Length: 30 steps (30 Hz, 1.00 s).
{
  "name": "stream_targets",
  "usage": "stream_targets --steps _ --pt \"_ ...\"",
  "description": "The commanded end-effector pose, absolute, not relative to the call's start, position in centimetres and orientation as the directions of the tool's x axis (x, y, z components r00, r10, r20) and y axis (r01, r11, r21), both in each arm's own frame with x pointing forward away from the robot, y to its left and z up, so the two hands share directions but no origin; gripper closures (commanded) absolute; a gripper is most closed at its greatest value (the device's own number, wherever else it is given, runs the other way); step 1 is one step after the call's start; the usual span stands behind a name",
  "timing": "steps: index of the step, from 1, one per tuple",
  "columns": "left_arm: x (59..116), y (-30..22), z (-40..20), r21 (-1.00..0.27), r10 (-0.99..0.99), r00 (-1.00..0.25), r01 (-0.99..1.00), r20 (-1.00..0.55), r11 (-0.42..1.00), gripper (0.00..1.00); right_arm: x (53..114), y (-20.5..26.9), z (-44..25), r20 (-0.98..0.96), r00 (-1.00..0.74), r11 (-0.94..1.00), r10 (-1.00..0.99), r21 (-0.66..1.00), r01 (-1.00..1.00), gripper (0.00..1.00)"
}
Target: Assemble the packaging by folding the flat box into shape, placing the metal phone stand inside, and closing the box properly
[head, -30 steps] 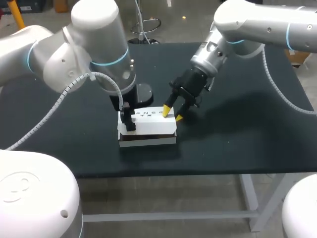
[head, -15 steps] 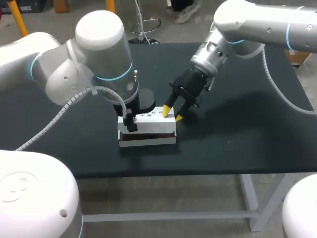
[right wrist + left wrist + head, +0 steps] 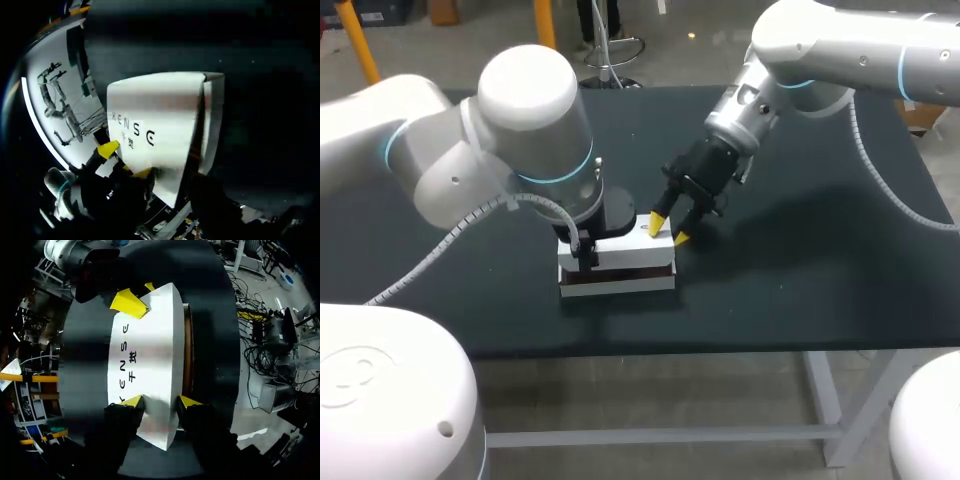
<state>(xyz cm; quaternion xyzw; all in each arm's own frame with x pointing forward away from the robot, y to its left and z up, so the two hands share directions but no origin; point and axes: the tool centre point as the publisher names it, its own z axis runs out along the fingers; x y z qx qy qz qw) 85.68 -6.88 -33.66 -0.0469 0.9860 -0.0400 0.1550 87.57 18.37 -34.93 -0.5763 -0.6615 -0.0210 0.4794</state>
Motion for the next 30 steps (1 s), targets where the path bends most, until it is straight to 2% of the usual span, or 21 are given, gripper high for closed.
stream_targets --steps 1,30 --pt "85.4 -6.9 -34.1 -0.093 -0.105 -0.944 -0.079 -0.313 0.993 0.55 87.7 18.5 -34.9 0.658 0.123 0.337 0.743 -0.527 0.78 0.58" --pt "85.6 -6.7 -35.4 -0.11 -0.112 -0.948 -0.083 -0.297 0.99 0.57 86.8 17.4 -34.6 0.652 0.117 0.325 0.749 -0.515 0.793 0.56"
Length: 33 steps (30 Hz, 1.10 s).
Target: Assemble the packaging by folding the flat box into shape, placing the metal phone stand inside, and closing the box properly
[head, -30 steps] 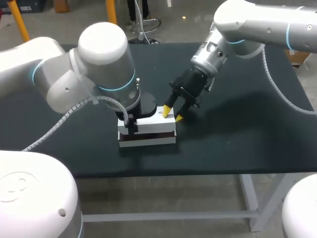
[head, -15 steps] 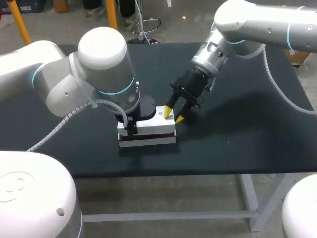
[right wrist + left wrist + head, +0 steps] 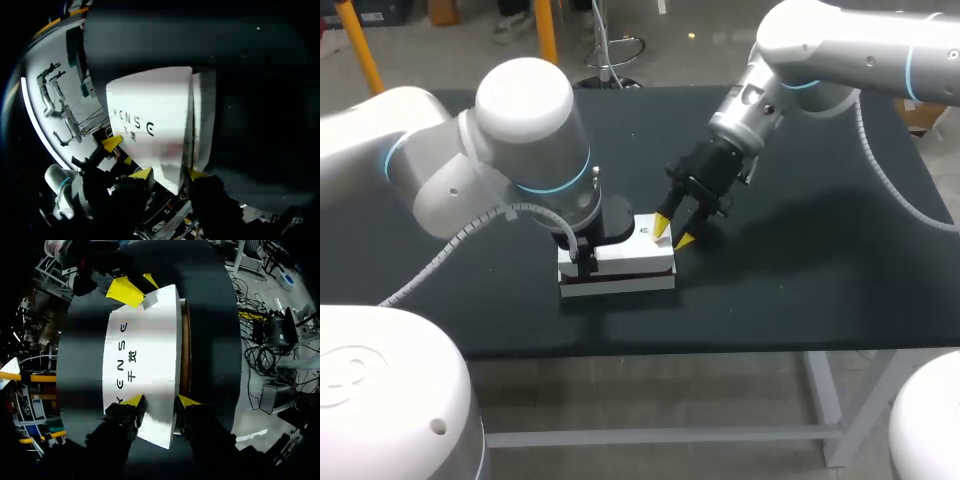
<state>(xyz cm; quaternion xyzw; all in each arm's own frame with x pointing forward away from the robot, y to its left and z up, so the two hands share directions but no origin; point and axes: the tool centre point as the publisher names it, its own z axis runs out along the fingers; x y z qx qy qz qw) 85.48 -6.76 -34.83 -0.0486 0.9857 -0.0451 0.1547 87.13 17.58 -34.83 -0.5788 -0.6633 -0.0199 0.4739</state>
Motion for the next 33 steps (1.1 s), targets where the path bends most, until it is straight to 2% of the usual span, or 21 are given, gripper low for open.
stream_targets --steps 1,19,22,23,25,33 --pt "85.6 -6.7 -35.4 -0.114 -0.112 -0.949 -0.081 -0.295 0.99 0.56 86.8 17.4 -34.5 0.653 0.116 0.325 0.749 -0.514 0.794 0.56" --pt "85.4 -6.5 -35.9 -0.125 -0.116 -0.952 -0.083 -0.283 0.989 0.56 85.2 17.1 -33.1 0.668 0.061 0.329 0.742 -0.442 0.834 0.57" --pt "85.3 -6.6 -35.8 -0.125 -0.116 -0.952 -0.083 -0.284 0.989 0.55 84.9 17.4 -33.0 0.663 0.048 0.325 0.747 -0.428 0.843 0.73" --pt "85.3 -6.6 -35.8 -0.125 -0.115 -0.952 -0.083 -0.284 0.989 0.55 84.8 17.4 -33.0 0.663 0.043 0.325 0.747 -0.422 0.846 0.85" --pt "85.3 -6.6 -35.8 -0.125 -0.114 -0.952 -0.082 -0.284 0.989 0.54 84.6 17.5 -32.9 0.662 0.027 0.324 0.749 -0.402 0.856 1.0" --pt "85.2 -6.6 -35.9 -0.126 -0.112 -0.953 -0.079 -0.281 0.989 0.54 83.6 17.7 -33.0 0.648 -0.021 0.317 0.761 -0.343 0.884 1.0"
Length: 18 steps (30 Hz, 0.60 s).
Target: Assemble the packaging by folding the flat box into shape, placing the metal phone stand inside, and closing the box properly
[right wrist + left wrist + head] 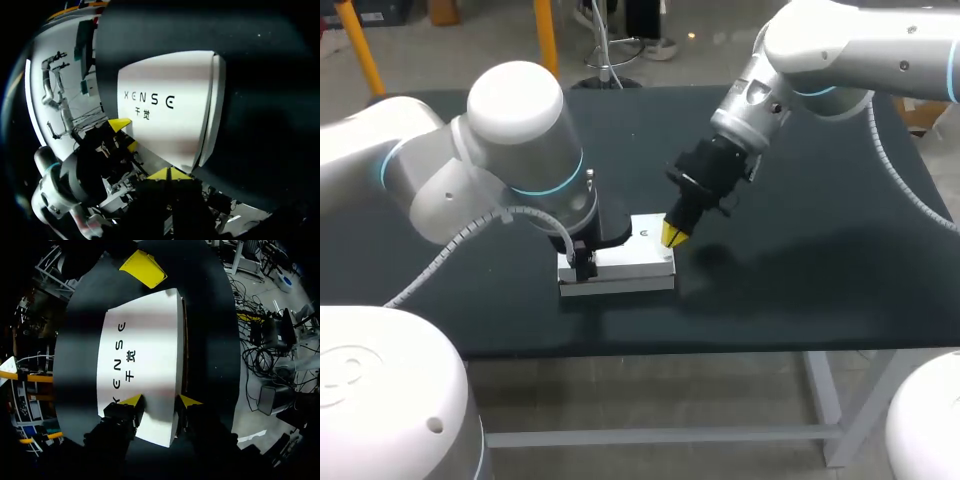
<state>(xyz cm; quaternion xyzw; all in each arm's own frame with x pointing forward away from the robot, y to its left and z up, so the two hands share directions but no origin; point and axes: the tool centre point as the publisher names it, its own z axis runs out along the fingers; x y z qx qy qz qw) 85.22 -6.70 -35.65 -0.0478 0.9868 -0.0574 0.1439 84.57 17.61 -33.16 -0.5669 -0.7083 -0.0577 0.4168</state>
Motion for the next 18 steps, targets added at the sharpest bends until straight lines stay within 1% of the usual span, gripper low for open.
stream_targets --steps 1,18 --pt "85.2 -6.6 -35.9 -0.127 -0.112 -0.953 -0.079 -0.28 0.989 0.54 83.6 17.7 -33.2 0.648 -0.023 0.316 0.762 -0.341 0.886 1.0" --pt "85.1 -6.7 -36.3 -0.127 -0.106 -0.957 -0.073 -0.269 0.989 0.53 84.3 18.1 -35.1 0.638 -0.029 0.313 0.77 -0.338 0.887 1.0"
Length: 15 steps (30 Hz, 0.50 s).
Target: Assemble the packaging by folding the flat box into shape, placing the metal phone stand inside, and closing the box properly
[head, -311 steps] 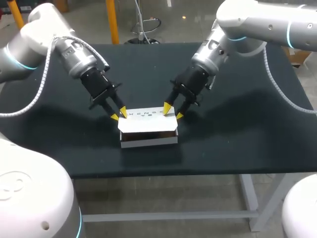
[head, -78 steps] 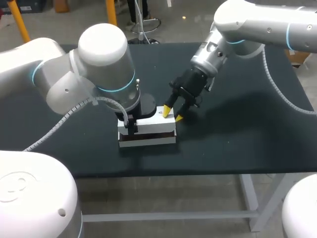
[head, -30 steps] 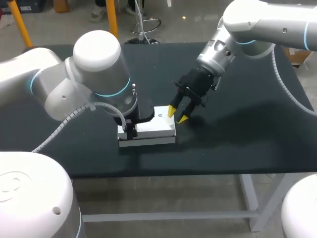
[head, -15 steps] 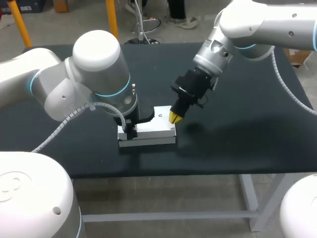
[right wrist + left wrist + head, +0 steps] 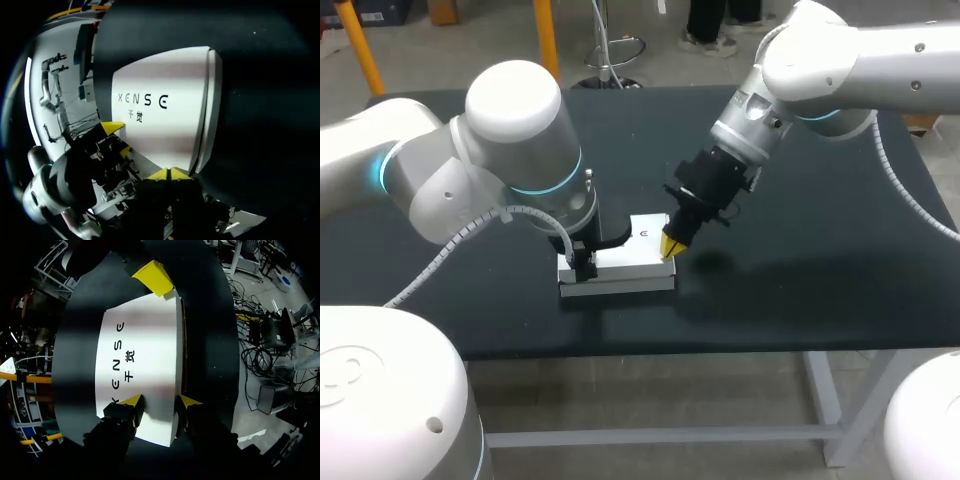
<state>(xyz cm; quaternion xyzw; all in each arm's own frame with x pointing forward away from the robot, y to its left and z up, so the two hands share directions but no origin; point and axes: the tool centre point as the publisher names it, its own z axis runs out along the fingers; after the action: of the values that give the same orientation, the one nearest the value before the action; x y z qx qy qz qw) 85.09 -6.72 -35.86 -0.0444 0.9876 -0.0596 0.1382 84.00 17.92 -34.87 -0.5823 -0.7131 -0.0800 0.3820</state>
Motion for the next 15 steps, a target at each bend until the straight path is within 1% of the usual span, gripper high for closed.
stream_targets --steps 1,15 --pt "85.04 -6.7 -36.29 -0.128 -0.105 -0.958 -0.073 -0.268 0.989 0.53 84.31 18.07 -35.19 0.637 -0.028 0.312 0.77 -0.339 0.888 1.0" --pt "84.75 -6.27 -36.4 -0.131 -0.109 -0.959 -0.076 -0.263 0.988 0.52 84.67 18.11 -35.71 0.639 -0.016 0.306 0.769 -0.346 0.887 1.0"
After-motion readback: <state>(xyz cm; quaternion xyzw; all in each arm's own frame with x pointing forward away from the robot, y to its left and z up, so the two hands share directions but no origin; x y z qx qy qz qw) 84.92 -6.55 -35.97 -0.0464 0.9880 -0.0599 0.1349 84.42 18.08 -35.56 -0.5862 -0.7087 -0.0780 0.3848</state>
